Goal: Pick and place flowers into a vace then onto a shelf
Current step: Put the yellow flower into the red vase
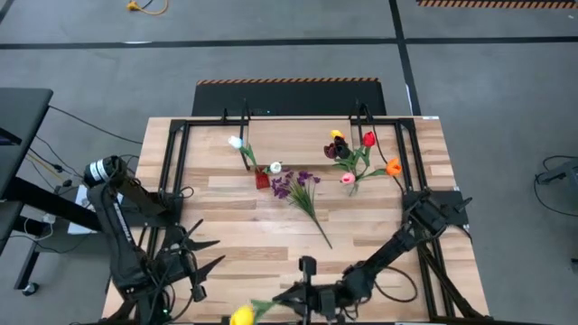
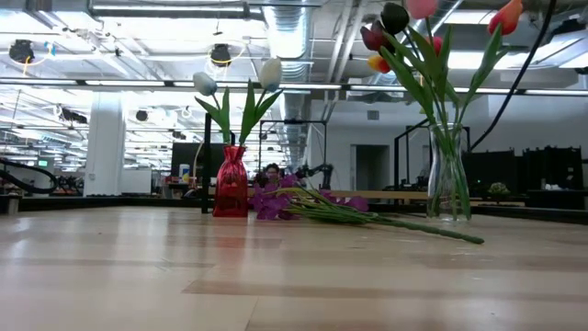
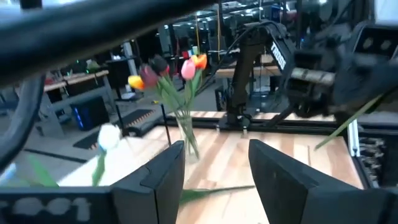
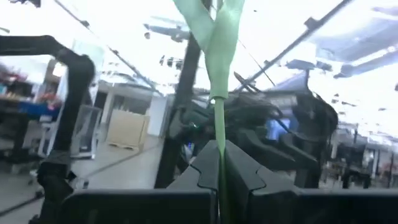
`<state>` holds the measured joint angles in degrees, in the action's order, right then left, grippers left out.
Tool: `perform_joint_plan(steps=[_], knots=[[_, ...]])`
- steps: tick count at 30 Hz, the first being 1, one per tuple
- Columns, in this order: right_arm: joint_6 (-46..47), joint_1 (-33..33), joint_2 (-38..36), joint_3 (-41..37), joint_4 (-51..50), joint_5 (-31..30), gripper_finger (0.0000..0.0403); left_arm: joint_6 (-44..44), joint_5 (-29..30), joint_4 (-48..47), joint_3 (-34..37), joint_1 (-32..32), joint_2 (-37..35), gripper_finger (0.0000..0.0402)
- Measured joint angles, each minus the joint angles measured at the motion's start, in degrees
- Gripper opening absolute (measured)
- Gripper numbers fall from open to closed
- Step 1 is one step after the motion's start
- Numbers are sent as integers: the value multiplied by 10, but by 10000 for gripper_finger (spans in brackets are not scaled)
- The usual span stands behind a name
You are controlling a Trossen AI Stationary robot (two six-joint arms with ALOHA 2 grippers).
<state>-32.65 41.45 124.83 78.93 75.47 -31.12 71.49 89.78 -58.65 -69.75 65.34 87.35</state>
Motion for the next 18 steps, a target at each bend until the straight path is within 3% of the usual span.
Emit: perform_joint_plan(steps=[2,5,10,12,15,18], knots=[[25,-8,18,-20,42,-1,0,-2,-2,62,32,-1,0,169],[59,-18,39,-32,72,11,0,-72,-22,170,62,0,0,169],[71,-26,50,-31,68,26,0,-335,-94,404,78,0,0,169],[67,-26,49,-31,62,25,0,-484,-151,529,86,-1,0,169],[52,-24,49,-31,60,25,0,-691,-291,722,101,-8,0,169],[38,-19,49,-31,60,25,0,-816,-373,824,108,-15,0,169]])
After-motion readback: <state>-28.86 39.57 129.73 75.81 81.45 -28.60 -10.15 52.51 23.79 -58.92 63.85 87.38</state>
